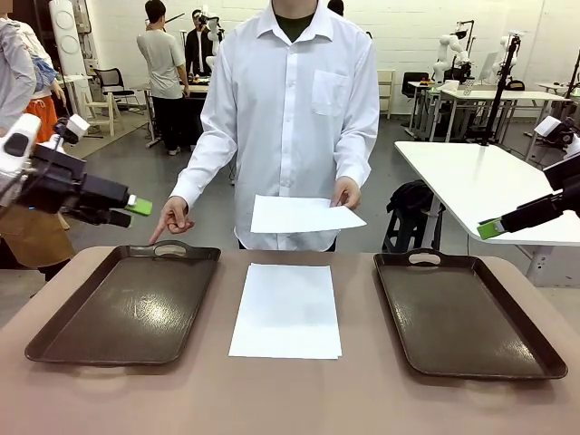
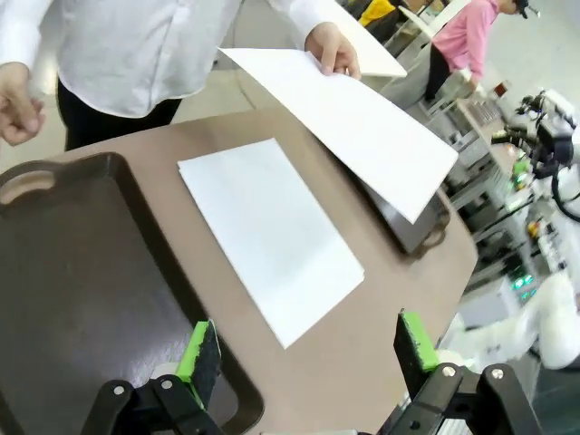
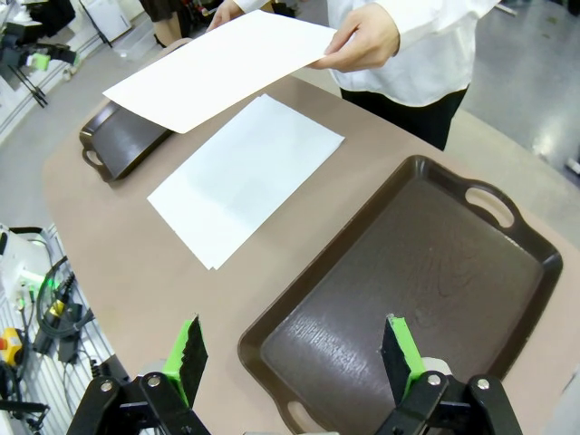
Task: Sort the A4 documents.
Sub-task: Receive the A4 Paper, then place the A4 Paper in the designated Handle tray.
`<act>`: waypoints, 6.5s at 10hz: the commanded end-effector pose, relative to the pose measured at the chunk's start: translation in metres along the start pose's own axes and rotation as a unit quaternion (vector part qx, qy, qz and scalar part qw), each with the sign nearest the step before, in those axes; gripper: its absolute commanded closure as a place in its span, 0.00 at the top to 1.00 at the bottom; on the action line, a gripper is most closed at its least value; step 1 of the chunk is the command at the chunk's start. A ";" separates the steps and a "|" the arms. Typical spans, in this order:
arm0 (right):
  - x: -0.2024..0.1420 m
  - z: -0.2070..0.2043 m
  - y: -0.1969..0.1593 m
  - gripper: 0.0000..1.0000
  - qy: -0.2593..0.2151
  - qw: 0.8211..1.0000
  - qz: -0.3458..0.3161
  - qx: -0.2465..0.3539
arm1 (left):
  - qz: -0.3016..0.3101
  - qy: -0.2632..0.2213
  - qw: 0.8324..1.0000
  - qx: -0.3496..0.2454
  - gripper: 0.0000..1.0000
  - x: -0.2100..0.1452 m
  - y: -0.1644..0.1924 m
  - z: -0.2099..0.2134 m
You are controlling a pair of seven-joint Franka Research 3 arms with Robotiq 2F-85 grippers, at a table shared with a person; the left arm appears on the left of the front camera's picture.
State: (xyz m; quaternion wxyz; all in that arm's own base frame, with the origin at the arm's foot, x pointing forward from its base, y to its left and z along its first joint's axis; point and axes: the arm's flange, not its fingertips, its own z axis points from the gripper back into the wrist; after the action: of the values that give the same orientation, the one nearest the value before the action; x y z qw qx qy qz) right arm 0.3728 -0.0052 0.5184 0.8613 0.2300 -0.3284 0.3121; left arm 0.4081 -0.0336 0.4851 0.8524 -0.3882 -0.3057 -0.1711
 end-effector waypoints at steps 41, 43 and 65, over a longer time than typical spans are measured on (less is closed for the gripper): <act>0.000 -0.003 -0.001 1.00 -0.004 1.000 0.001 0.010 | 0.239 0.056 0.908 -0.339 0.00 0.080 0.069 -0.240; 0.000 -0.003 -0.001 1.00 -0.004 1.000 0.001 0.010 | 0.280 0.058 0.910 -0.302 0.00 0.085 0.070 -0.252; 0.000 -0.003 -0.001 1.00 -0.004 1.000 0.001 0.010 | 0.255 0.163 0.926 -0.225 0.01 0.069 0.116 -0.087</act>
State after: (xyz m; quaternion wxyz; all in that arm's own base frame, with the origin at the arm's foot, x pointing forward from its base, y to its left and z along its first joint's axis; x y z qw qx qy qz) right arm 0.3725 -0.0041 0.5183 0.8617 0.2293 -0.3269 0.3133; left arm 0.5589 -0.0344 0.4142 0.7850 -0.6127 -0.0279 -0.0869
